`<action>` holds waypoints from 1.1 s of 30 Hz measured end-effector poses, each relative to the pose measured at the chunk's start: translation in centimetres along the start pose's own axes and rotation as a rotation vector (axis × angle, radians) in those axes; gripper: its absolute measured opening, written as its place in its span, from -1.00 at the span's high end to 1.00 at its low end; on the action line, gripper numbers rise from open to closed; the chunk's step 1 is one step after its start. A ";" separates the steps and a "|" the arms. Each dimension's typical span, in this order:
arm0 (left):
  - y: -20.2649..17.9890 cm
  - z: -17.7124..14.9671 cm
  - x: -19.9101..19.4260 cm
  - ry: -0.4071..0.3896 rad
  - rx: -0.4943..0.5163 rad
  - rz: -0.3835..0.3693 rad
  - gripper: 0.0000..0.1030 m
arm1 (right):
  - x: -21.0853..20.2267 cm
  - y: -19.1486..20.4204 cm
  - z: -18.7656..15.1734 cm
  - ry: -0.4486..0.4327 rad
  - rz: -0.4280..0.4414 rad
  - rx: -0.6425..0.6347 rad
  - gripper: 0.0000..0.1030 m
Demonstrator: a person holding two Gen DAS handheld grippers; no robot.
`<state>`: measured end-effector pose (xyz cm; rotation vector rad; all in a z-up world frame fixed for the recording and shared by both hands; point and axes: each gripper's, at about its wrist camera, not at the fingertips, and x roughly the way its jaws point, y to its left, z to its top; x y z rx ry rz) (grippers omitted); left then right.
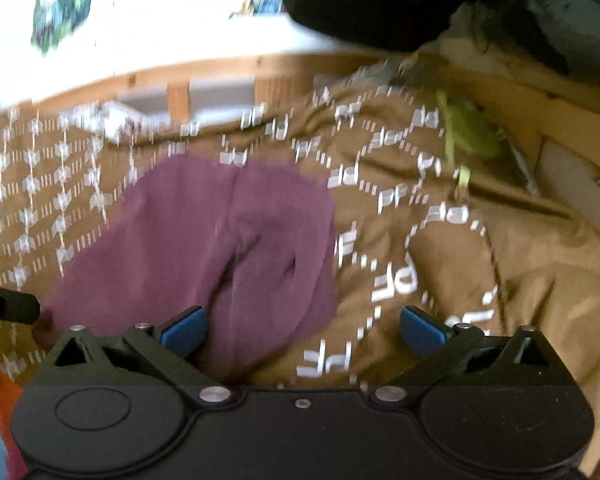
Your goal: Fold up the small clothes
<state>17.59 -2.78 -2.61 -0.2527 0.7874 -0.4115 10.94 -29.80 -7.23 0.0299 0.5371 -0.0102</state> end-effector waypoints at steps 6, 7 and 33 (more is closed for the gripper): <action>3.0 6.5 2.7 -0.074 -0.032 0.147 -0.78 | 0.3 0.0 0.6 -0.135 0.068 0.121 -0.99; 3.6 7.7 3.6 -0.074 -0.055 0.168 -0.73 | 0.5 0.4 0.5 -0.143 0.084 0.124 -0.99; 1.1 12.6 15.4 0.090 0.132 0.109 0.09 | 3.5 2.9 -2.5 -0.126 0.162 -0.012 -0.99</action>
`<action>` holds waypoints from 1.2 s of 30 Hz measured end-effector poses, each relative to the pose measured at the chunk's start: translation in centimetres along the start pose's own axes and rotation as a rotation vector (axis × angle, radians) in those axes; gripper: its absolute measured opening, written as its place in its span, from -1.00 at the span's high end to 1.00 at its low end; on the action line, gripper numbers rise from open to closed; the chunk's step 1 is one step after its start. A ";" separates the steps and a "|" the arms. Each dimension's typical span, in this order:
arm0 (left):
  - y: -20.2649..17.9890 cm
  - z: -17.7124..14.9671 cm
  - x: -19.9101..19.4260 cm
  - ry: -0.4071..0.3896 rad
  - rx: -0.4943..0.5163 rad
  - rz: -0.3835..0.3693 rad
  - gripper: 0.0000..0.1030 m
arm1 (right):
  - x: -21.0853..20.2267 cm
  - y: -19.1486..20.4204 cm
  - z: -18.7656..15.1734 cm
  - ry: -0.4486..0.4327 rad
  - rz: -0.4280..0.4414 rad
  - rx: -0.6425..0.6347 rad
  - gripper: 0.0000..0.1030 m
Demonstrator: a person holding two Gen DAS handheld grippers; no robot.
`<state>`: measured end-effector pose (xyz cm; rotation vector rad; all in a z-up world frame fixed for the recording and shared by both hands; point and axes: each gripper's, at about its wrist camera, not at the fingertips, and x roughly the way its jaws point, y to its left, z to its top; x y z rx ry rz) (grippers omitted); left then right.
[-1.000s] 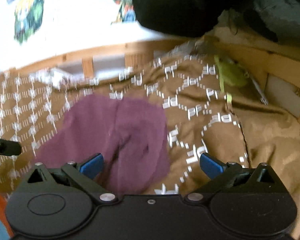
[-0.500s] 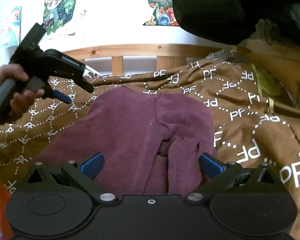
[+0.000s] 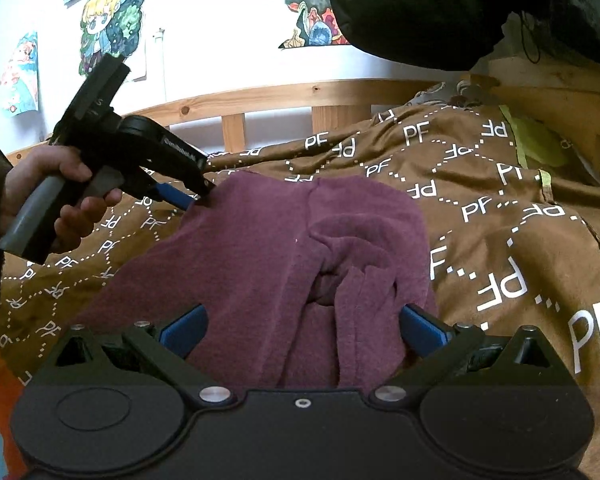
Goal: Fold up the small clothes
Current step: 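Press and tuck the bundle edge with the left tool while the right tool hovers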
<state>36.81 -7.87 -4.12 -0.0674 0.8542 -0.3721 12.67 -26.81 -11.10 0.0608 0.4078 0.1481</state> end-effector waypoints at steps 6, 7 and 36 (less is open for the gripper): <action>0.7 -0.1 0.1 -0.001 -0.060 -0.035 0.78 | 0.0 -0.1 0.0 -0.002 0.003 0.004 -0.99; 0.9 -0.1 -0.3 -0.017 -0.084 -0.040 0.80 | 0.0 -0.1 0.0 -0.002 0.003 0.004 -0.99; 6.4 -4.2 -3.9 -0.069 -0.369 -0.101 -0.46 | -0.2 -0.1 0.1 -0.011 0.000 -0.002 -0.99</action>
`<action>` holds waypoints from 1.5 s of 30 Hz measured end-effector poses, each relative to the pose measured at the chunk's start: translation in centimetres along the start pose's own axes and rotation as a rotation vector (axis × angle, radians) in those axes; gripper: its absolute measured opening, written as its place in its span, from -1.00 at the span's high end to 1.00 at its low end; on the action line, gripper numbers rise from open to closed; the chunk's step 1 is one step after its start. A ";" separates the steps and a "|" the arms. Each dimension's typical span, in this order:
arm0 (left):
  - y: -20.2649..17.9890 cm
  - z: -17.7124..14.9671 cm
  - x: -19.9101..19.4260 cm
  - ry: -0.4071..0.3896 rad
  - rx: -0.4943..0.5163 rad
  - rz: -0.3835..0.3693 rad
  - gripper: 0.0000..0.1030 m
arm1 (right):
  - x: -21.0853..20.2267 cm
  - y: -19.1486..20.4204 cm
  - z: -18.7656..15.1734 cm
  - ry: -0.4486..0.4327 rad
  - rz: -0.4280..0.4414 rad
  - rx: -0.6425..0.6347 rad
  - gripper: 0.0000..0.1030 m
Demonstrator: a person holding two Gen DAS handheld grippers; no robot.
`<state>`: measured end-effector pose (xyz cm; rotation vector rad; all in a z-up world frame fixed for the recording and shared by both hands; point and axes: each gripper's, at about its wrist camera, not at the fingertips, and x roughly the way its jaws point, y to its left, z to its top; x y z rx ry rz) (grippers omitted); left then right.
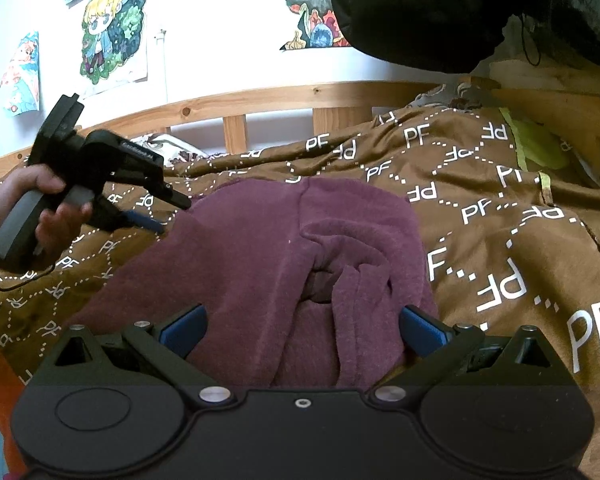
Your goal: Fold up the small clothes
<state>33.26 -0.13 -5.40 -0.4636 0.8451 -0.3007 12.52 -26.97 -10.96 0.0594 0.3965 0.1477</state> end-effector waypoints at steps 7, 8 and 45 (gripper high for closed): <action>-2.2 -5.0 -3.7 0.034 0.067 -0.056 -0.78 | -1.2 -1.1 0.8 -0.071 -0.088 0.043 -0.99; -2.5 -5.7 -4.2 0.046 0.077 -0.056 -0.78 | -1.5 -1.5 1.0 -0.093 -0.115 0.058 -0.99; -3.8 -12.4 -6.2 0.166 0.118 -0.042 -0.88 | -3.6 0.6 0.7 0.162 -0.186 -0.288 0.59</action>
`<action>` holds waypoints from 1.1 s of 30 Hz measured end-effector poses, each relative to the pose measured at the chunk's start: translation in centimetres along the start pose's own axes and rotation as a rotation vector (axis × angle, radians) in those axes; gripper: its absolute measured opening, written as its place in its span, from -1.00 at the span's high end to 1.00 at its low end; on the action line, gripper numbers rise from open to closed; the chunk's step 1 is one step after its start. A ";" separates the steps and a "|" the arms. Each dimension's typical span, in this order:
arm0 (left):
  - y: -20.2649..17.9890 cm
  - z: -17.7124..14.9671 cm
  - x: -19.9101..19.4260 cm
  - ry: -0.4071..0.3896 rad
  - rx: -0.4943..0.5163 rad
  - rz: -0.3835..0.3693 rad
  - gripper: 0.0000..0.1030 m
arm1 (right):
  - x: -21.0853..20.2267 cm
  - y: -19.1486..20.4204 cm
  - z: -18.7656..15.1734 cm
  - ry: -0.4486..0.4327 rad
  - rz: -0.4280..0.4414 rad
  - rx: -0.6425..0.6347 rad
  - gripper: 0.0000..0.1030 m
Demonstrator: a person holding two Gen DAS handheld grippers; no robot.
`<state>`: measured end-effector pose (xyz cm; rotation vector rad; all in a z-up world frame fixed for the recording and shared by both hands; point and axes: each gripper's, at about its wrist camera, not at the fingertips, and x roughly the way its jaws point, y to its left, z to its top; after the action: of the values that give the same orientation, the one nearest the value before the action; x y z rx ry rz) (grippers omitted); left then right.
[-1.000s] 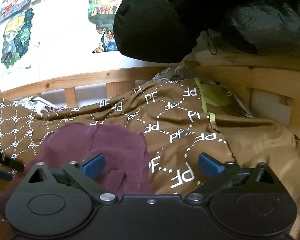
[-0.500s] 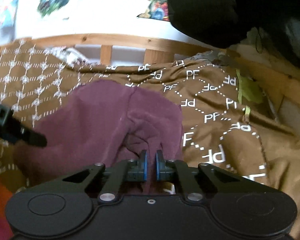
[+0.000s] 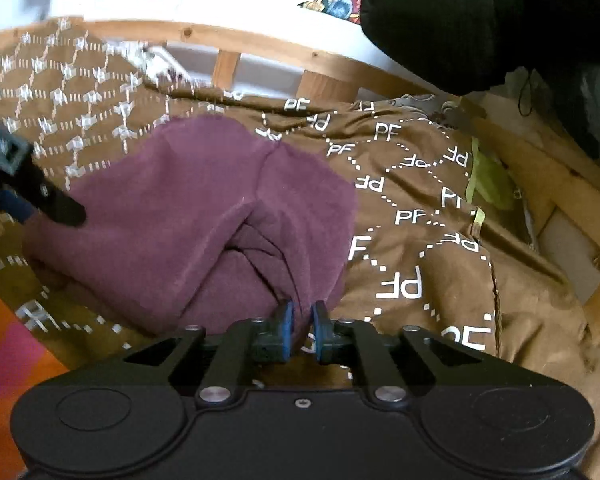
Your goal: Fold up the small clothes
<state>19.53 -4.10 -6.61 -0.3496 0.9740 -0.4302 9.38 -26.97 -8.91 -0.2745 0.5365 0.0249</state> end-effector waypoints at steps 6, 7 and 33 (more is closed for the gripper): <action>-0.1 -0.1 0.1 -0.003 0.013 0.017 -0.94 | -0.7 -1.6 0.6 -0.066 0.043 0.071 0.05; -0.1 -0.2 0.1 -0.002 0.015 0.020 -0.95 | -0.8 -1.9 0.8 -0.075 0.045 0.085 -0.09; -0.8 -0.2 0.4 0.019 0.044 0.056 -0.98 | 9.0 -6.3 5.3 -0.177 0.089 0.281 0.85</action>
<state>19.37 -4.99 -6.60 -0.2783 0.9891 -0.4043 20.39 -32.02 -7.50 0.0262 0.3697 0.0589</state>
